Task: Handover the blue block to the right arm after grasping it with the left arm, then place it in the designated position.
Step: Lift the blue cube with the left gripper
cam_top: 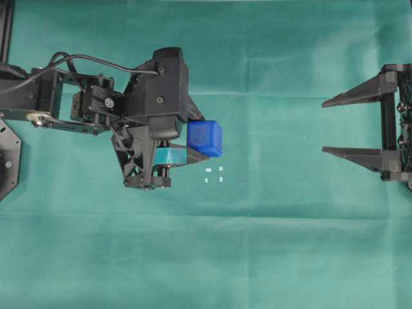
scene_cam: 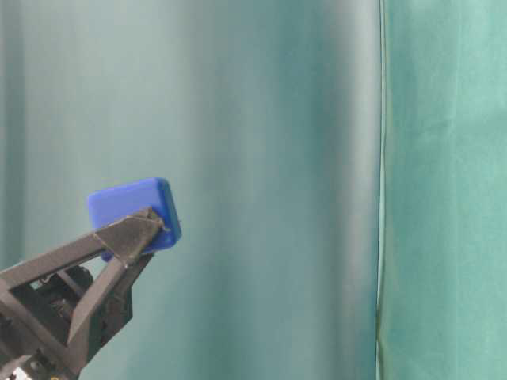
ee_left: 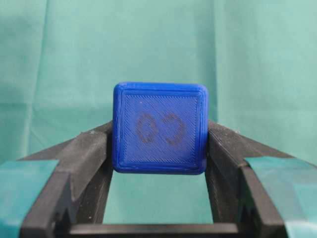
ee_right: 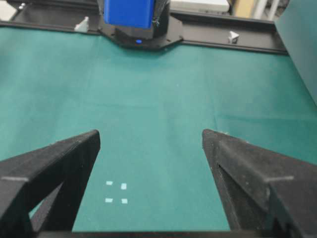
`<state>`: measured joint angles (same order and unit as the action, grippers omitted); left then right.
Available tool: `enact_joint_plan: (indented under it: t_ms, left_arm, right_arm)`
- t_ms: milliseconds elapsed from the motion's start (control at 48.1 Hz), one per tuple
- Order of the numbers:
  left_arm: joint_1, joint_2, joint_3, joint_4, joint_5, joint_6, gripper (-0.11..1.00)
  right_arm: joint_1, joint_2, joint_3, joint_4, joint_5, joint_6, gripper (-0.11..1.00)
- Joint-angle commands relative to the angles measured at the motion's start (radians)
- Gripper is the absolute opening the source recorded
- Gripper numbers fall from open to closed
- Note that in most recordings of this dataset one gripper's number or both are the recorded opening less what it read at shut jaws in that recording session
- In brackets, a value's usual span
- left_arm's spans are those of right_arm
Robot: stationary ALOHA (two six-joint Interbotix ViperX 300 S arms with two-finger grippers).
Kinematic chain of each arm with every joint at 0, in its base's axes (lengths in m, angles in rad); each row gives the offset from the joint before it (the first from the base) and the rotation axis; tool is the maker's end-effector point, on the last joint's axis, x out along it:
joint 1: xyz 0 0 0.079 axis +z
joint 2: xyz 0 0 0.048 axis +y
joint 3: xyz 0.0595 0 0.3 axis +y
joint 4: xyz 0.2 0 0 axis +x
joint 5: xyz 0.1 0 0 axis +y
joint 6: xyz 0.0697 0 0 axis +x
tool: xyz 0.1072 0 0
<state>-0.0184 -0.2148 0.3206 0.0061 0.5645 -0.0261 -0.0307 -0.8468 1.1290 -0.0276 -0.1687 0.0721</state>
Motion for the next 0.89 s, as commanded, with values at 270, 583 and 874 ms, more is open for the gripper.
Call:
enact_joint_plan:
  t_ms: [270,583,874]
  left_arm:
    - [-0.005,-0.023,-0.018,0.003,-0.005,0.002,0.47]
    - [-0.003,-0.023,-0.018,0.003,-0.009,0.003,0.47]
    - [-0.003,-0.023,-0.018,0.003,-0.011,0.003,0.47]
  right_arm:
    - [-0.002,0.005,-0.020,-0.002,-0.005,-0.002,0.94]
    - [-0.002,0.005,-0.020,-0.002,0.002,-0.002,0.94]
    - [-0.002,0.005,-0.020,-0.002,0.003,-0.002,0.94]
